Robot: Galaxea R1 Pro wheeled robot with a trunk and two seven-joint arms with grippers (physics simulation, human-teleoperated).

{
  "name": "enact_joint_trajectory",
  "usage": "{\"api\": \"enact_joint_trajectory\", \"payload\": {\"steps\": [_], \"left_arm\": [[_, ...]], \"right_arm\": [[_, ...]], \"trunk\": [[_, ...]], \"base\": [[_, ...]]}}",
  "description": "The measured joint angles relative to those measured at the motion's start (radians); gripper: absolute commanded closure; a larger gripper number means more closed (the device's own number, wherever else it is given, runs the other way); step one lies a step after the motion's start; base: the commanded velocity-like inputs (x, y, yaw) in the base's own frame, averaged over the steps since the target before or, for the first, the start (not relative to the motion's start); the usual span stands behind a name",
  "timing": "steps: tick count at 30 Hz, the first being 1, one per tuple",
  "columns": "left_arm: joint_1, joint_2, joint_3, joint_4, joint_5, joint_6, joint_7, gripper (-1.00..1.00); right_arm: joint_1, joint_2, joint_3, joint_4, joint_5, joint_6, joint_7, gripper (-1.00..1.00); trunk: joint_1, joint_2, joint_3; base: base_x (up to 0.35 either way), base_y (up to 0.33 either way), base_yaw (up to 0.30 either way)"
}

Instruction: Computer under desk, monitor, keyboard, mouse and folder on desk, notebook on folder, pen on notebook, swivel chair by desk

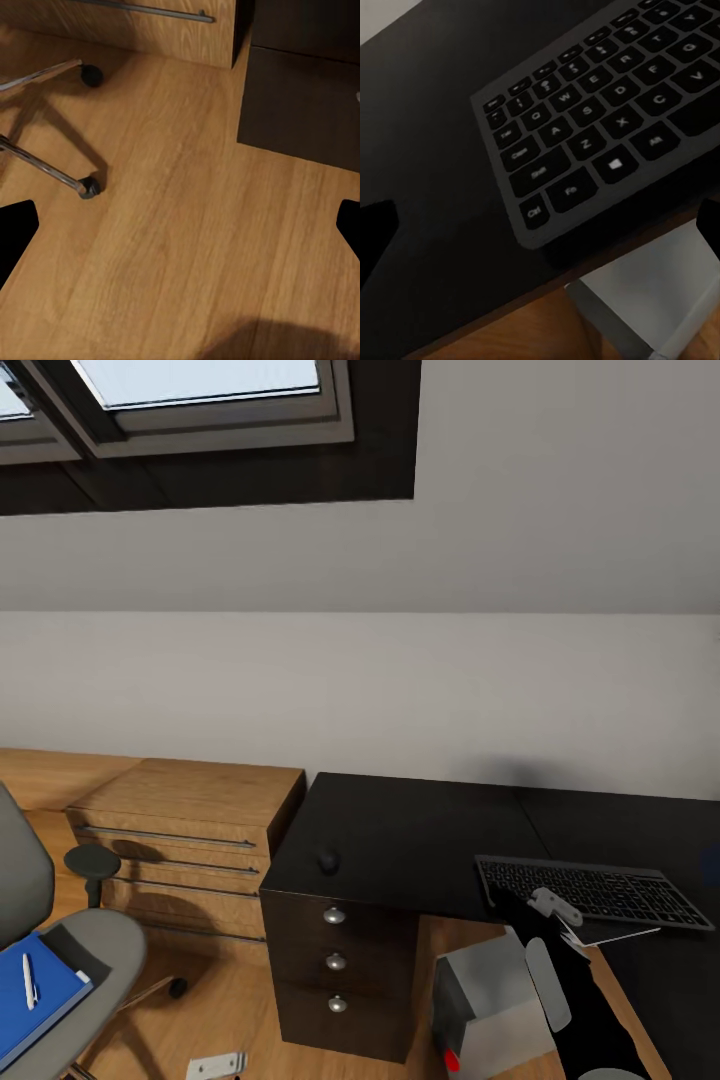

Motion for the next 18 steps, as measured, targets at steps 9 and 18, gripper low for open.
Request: {"api": "enact_joint_trajectory", "payload": {"steps": [9, 18], "left_arm": [[0.000, 0.000, 0.000, 0.005, 0.000, -0.001, 0.000, -1.00], [0.000, 0.001, 0.002, 0.010, 0.000, -0.001, 0.000, -1.00]], "right_arm": [[0.000, -0.001, 0.001, 0.000, 0.001, 0.001, 0.001, -1.00], [0.000, -0.001, 0.001, 0.000, 0.001, 0.002, 0.001, -1.00]], "trunk": [[0.000, 0.000, 0.000], [0.000, 0.000, 0.000]], "base": [[0.000, 0.000, 0.000], [0.000, 0.000, 0.000]]}}
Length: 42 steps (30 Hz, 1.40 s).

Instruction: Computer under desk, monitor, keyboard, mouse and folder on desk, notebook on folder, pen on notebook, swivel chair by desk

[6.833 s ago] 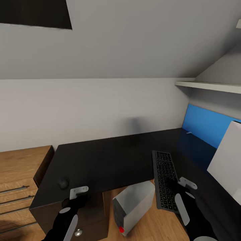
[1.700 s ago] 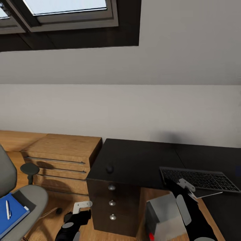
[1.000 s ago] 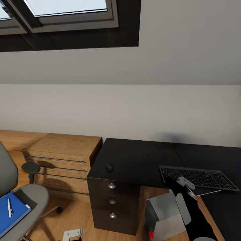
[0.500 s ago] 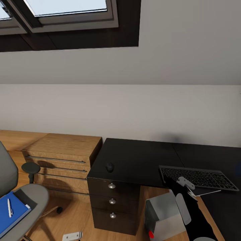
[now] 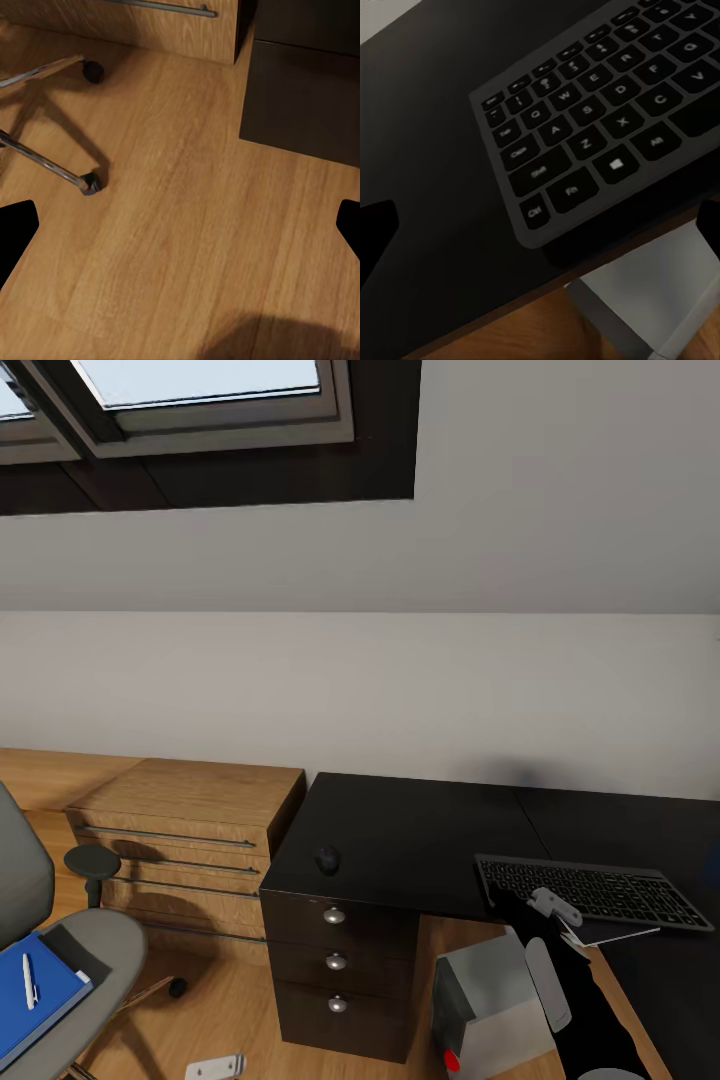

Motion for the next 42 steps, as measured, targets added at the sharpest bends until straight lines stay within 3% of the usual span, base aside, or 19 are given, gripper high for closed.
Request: {"api": "enact_joint_trajectory", "payload": {"steps": [34, 42], "left_arm": [[0.000, -0.003, -0.003, -0.011, 0.001, -0.024, -0.001, -1.00], [0.000, -0.006, -0.007, -0.095, 0.003, -0.049, -0.001, -1.00]], "right_arm": [[0.000, -0.004, -0.001, -0.014, 0.005, -0.003, -0.002, -1.00], [0.000, -0.008, -0.001, -0.027, 0.007, -0.011, -0.002, -1.00]], "trunk": [[0.000, 0.000, -0.001], [0.000, 0.000, -0.001]], "base": [[0.000, 0.000, 0.000], [0.000, 0.000, -0.107]]}}
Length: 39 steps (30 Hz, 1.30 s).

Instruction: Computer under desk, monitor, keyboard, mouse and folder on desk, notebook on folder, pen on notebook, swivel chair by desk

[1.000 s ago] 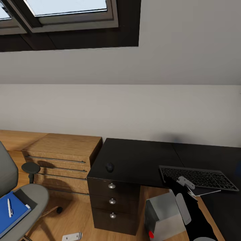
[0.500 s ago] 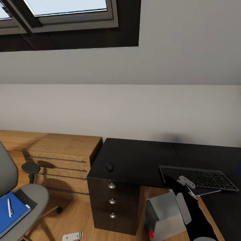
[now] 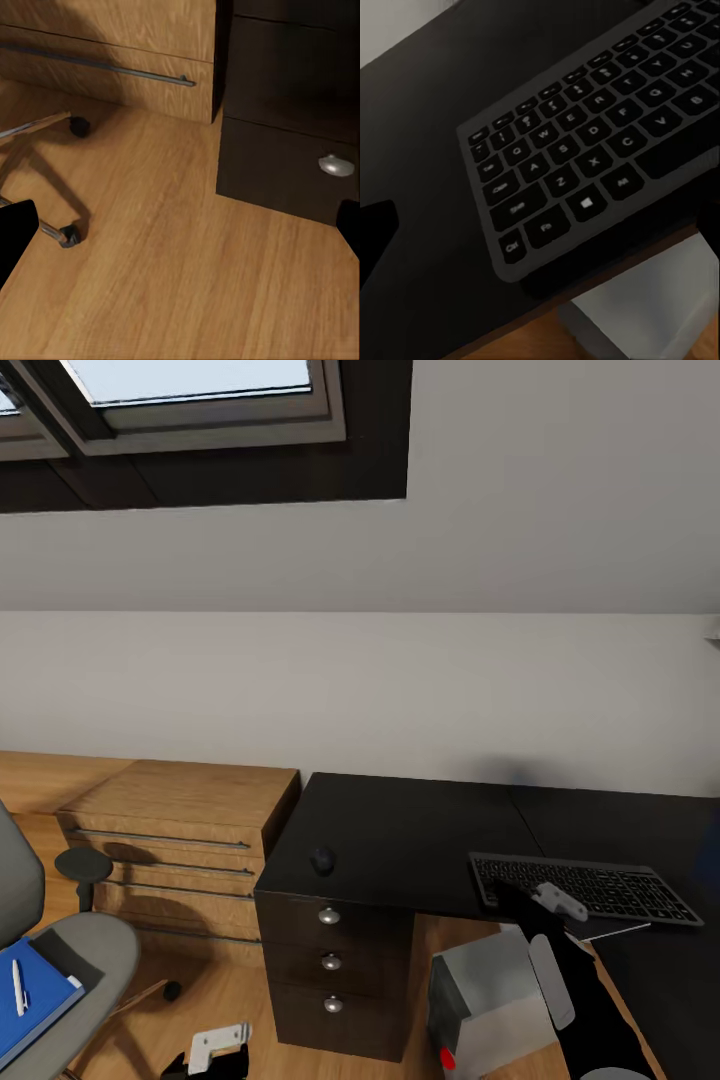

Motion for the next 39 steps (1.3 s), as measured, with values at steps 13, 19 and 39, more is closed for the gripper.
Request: {"api": "enact_joint_trajectory", "payload": {"steps": [13, 19, 39], "left_arm": [[0.000, -0.007, -0.007, -0.207, -0.001, 0.113, 0.000, -1.00], [0.000, -0.014, -0.009, -0.309, -0.003, 0.201, -0.001, -1.00], [0.000, -0.085, -0.004, -0.375, -0.008, 0.254, 0.004, -1.00]], "right_arm": [[0.000, -0.001, 0.000, -0.036, 0.023, -0.004, -0.003, -1.00], [0.000, 0.002, 0.000, -0.039, 0.066, -0.005, -0.003, -1.00], [0.000, 0.004, 0.000, -0.032, 0.154, -0.006, 0.001, -1.00]], "trunk": [[0.000, 0.000, 0.000], [0.000, 0.000, 0.000], [0.000, 0.000, 0.000]], "base": [[0.000, 0.000, -0.236], [0.000, 0.000, -0.255], [0.114, -0.096, -0.048]]}}
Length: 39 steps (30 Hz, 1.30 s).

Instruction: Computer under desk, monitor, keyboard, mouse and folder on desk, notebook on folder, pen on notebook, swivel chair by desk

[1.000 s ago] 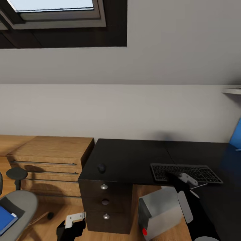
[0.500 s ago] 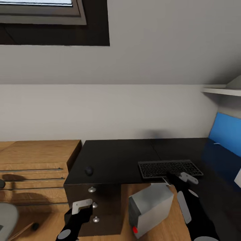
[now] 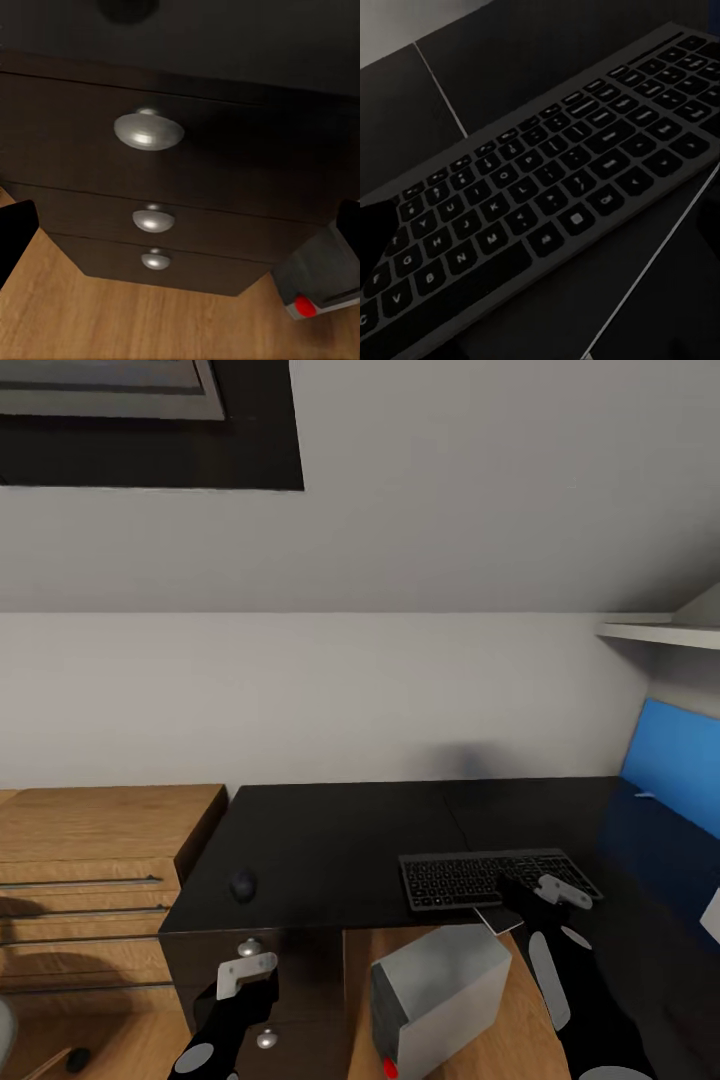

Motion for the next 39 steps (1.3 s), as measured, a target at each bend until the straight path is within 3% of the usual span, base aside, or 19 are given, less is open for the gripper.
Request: {"api": "enact_joint_trajectory", "payload": {"steps": [7, 27, 39], "left_arm": [[0.000, 0.004, 0.000, 0.000, -0.001, 0.001, 0.000, -1.00], [0.000, 0.004, 0.000, 0.003, 0.001, 0.001, 0.000, -1.00], [0.000, 0.004, 0.000, 0.002, 0.001, 0.002, 0.000, -1.00]], "right_arm": [[0.000, 0.001, 0.001, -0.001, 0.003, -0.001, 0.001, -1.00], [0.000, 0.000, 0.001, -0.006, 0.006, 0.000, 0.002, -1.00], [0.000, 0.001, 0.001, -0.006, 0.016, 0.001, 0.002, -1.00]], "trunk": [[0.000, 0.000, 0.000], [0.000, 0.000, 0.000], [0.000, 0.000, 0.000]], "base": [[0.077, -0.050, 0.000], [0.265, -0.046, 0.000], [0.050, 0.000, 0.000]]}}
